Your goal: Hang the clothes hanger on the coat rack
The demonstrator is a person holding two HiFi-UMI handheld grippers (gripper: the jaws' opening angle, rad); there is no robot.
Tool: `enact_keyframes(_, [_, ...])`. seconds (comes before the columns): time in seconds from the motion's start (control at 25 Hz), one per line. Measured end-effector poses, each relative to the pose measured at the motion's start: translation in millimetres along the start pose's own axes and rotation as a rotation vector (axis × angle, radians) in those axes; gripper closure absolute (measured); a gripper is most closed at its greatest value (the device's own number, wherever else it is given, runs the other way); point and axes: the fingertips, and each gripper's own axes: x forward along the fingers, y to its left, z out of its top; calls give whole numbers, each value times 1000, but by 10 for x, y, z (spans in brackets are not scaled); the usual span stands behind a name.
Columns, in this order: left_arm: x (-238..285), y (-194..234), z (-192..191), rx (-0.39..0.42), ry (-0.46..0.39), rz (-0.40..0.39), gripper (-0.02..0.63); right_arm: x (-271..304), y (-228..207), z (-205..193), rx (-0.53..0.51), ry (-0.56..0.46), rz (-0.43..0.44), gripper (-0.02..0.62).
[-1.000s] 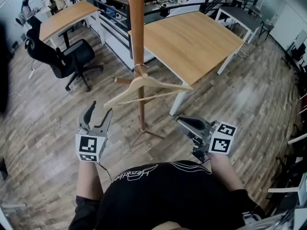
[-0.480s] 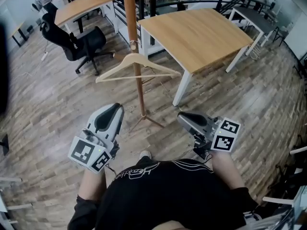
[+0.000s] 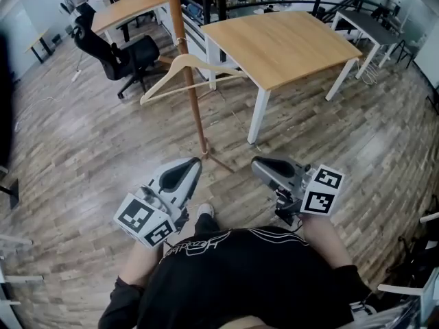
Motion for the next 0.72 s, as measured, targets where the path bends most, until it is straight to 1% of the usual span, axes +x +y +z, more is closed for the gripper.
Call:
enact_keyframes(0.08, [-24, -177, -23, -17, -5, -11, 598, -121, 93, -27, -6, -8, 2, 554])
enact_keyframes(0.2, [-43, -401, -47, -55, -15, -45, 598, -246, 229, -69, -45, -5, -1, 555])
enact_keyframes(0.4, [-45, -658, -104, -71, -8, -85, 600, -365, 434, -116, -88, -3, 10, 555])
enact_keyframes(0.72, [-50, -852, -177, -75, 10, -78, 600, -553, 572, -138, -94, -23, 2, 554])
